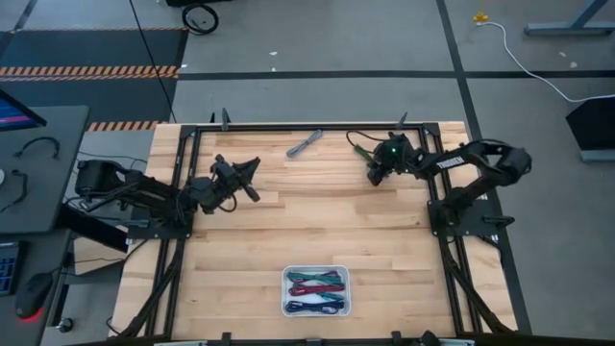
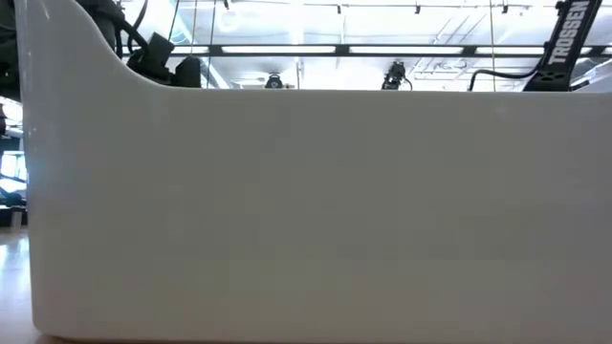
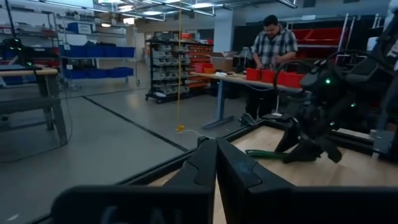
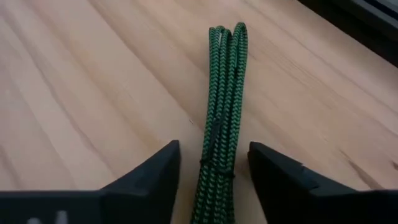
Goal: Pick and place USB-C Cables
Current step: Put the green USB cable into the white bin
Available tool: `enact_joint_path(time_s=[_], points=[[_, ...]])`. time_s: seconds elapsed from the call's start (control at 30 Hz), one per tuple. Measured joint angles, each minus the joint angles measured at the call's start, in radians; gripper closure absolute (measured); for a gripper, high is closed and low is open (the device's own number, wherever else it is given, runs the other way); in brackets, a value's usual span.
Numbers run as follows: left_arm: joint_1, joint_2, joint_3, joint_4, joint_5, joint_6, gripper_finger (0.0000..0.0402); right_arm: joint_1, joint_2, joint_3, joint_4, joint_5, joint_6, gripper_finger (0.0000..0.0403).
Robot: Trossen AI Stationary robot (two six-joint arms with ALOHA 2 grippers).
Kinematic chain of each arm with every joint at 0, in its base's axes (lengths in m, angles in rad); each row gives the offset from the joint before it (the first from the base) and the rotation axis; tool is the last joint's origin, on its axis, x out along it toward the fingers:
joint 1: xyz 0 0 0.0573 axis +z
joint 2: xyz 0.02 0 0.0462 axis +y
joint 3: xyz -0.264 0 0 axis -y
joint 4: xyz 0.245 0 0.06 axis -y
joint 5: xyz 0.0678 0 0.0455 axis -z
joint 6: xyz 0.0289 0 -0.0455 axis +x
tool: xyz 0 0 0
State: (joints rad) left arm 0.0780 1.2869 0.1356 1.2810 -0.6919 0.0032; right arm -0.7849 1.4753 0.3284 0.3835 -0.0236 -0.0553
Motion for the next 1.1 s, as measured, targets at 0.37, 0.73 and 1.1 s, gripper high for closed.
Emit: enact_joint_path(time_s=[0.37, 0.73, 1.1], points=[[-0.003, 0.000, 0.001, -0.149, 0.024, -0.105, 0.0381, 0.088, -0.025, -0.002, -0.034, 0.163, -0.003, 0.0374], [-0.003, 0.000, 0.001, -0.273, 0.069, -0.207, 0.0389, 0.555, -0.294, 0.031, -0.055, 0.236, 0.248, 0.0374], [-0.003, 0.000, 0.001, -0.286, 0.079, -0.316, 0.0385, 1.098, -0.106, 0.306, 0.007, 0.308, 0.453, 0.0374]])
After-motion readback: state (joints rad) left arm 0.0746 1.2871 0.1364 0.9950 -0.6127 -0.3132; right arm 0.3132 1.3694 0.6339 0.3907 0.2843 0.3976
